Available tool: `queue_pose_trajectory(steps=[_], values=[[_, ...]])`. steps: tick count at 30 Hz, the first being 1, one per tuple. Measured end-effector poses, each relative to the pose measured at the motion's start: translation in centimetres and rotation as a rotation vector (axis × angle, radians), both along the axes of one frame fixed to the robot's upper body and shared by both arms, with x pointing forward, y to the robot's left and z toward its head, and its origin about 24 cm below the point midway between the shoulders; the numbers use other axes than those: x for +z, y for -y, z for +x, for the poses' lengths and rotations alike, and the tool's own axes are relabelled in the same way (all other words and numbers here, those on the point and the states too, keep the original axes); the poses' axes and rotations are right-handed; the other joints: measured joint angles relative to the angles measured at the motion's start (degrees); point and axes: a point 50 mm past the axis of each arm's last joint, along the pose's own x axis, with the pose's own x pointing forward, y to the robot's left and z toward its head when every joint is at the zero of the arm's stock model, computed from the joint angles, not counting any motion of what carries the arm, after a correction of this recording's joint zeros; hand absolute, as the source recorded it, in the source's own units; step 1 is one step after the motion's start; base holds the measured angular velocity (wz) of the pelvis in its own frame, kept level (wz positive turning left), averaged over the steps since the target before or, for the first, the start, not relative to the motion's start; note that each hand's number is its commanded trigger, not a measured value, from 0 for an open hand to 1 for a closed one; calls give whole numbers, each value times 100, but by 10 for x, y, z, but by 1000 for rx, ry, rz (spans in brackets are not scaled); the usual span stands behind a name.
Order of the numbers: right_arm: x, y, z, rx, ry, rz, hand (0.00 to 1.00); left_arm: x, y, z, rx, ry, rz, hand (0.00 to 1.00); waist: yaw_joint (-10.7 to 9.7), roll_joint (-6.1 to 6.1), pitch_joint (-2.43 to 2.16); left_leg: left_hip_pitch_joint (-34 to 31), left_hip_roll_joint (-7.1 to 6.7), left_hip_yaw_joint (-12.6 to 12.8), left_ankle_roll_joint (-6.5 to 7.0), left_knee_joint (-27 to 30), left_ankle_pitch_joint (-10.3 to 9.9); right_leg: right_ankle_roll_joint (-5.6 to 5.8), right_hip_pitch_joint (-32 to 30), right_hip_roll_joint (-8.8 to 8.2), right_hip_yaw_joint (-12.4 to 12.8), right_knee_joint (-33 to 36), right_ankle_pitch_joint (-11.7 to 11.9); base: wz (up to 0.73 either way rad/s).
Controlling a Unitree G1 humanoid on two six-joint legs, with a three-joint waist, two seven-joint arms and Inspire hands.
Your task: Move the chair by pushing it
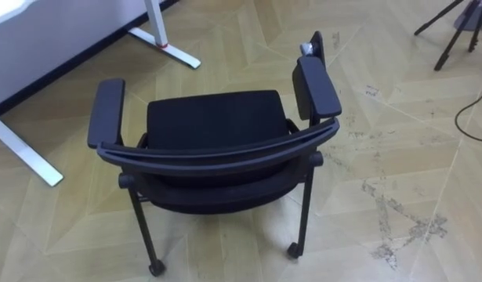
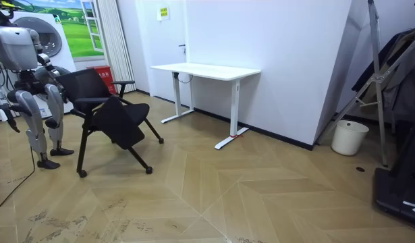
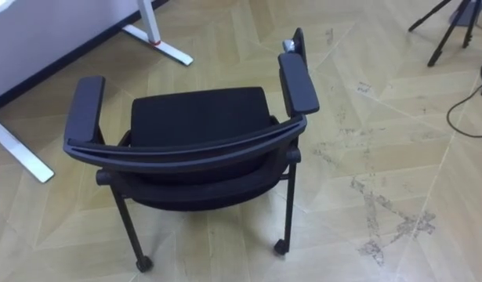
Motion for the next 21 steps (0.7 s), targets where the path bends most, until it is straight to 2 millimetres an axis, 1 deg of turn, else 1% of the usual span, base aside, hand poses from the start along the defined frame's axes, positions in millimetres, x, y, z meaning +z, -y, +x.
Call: queue_pose_trajectory(steps=[2, 9, 11, 12, 13, 14, 16, 17, 18, 19, 20, 21], values=[[0, 0, 0, 11, 1, 0, 0, 1, -3, 2, 57, 15, 30, 0, 1, -1, -1, 1, 4, -4, 0, -1, 0, 0, 1, 0, 23, -1, 0, 0], [1, 4, 0, -17, 9, -6, 0, 3, -10, -1, 159, 33, 113, 0, 6, 38, -2, 11, 6, -3, 0, 2, 0, -1, 27, 24, 32, 12, 0, 0], [1, 6, 0, -35, 12, -15, 0, 5, -15, 0, 179, 42, 166, 0, 4, 57, 8, 88, 4, -4, 0, -11, 0, -1, 100, 12, 33, 2, 0, 0], [2, 6, 0, -35, 14, -16, 0, 6, -16, 0, 187, 44, 180, 0, 11, 62, 6, 102, 5, -4, 0, -13, 0, -1, 123, 10, 32, 1, 0, 0], [2, 6, 1, -34, 20, -18, 0, 7, -20, 2, 204, 51, 209, 0, 33, 107, 25, 120, 6, -4, 0, -12, 0, 0, 162, 11, 30, -3, -1, 0], [2, 6, 0, -34, 18, -18, 0, 9, -24, 4, 213, 61, 241, 0, 35, 100, 18, 150, 6, -5, -1, -16, -1, 0, 178, 9, 30, -2, -1, 0], [1, 7, 0, -34, 14, -16, 0, 13, -31, 8, 202, 78, 295, 0, 28, 124, 19, 180, 8, -7, -1, -29, -1, -1, 187, 9, 22, 0, -1, 2], [2, 7, -2, -36, 13, -16, 0, 15, -36, 10, 193, 84, 330, 0, 22, 119, 6, 182, 8, -9, -1, -37, -1, -1, 197, 3, 16, 7, -1, 4], [2, 8, -2, -35, 13, -15, 0, 17, -40, 10, 190, 87, 350, 0, 18, 148, 14, 176, 10, -11, -1, -37, -1, -1, 206, 3, 15, 10, 0, 3], [2, 9, -3, -44, 18, -14, 0, 21, -46, 13, 194, 108, 395, 0, 11, 167, 5, 184, 8, -24, -1, -37, -2, -1, 209, 5, 17, 16, 0, 6], [3, 11, -6, -66, 17, -16, 0, 27, -52, 22, 200, 150, 447, 0, 24, 181, -18, 193, 5, -45, -1, -37, -2, 0, 207, 10, 5, 18, 0, 7], [3, 12, -7, -79, 18, -17, 0, 31, -55, 26, 209, 174, 469, 0, 27, 188, -20, 189, 2, -54, -1, -37, -2, 0, 200, 9, -8, 20, 0, 9]])
